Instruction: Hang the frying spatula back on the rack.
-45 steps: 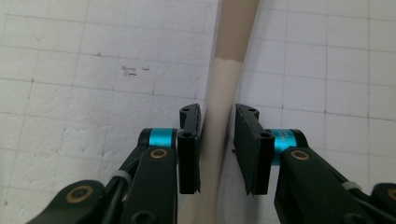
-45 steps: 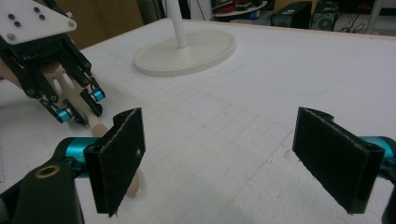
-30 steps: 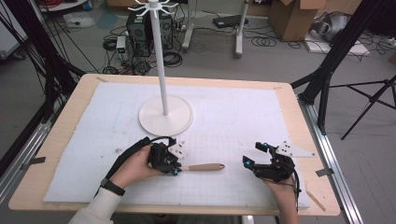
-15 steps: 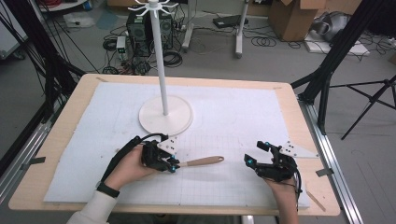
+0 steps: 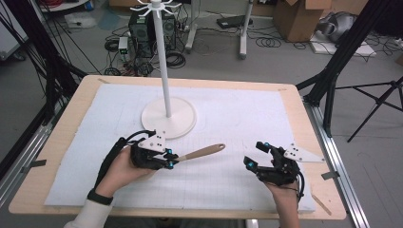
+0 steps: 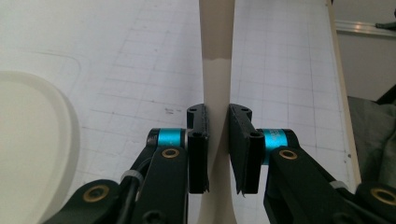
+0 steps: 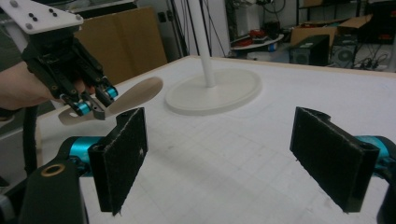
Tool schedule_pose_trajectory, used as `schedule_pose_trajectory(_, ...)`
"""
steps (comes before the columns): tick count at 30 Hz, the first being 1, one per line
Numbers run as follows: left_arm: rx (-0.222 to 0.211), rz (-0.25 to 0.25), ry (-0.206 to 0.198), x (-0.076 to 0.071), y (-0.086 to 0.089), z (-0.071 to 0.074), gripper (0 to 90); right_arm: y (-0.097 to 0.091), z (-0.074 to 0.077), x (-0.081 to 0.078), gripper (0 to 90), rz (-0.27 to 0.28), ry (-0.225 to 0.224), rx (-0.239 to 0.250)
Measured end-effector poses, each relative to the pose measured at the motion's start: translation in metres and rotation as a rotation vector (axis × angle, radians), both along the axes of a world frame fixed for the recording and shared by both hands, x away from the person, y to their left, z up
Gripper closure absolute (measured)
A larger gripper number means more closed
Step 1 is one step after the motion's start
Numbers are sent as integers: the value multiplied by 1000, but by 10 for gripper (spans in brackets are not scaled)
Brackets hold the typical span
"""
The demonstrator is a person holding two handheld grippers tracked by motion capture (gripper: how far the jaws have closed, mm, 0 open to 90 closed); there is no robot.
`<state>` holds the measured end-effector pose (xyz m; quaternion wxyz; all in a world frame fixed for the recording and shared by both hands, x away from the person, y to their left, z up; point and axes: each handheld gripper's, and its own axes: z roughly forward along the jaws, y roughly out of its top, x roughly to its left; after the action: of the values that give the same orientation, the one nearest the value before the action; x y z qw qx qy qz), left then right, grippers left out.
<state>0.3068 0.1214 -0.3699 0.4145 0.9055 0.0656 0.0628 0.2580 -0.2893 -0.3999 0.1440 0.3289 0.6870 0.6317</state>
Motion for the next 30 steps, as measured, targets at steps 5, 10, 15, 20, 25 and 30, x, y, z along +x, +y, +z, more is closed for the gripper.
schedule_pose_trajectory(5, -79, 18, -34, -8, 6, 11, 779, 30, 10, -4, 178, 61, -17, 49)
schedule_pose_trajectory(10, -126, 31, -60, -12, 11, 18, 779, 57, 15, -5, 178, 97, -12, 70)
schedule_pose_trajectory(15, -183, 44, -78, -14, 16, 23, 779, 86, 19, -1, 194, 117, 14, 71)
schedule_pose_trajectory(20, -206, 44, -84, -16, 17, 25, 779, 110, 20, 6, 245, 145, 50, 119)
schedule_pose_trajectory(25, -211, 53, -101, -17, 13, 24, 778, 132, 25, 8, 349, 159, 61, 153)
schedule_pose_trajectory(30, -224, 53, -118, -19, 8, 24, 779, 143, 28, 11, 434, 118, 119, 194)
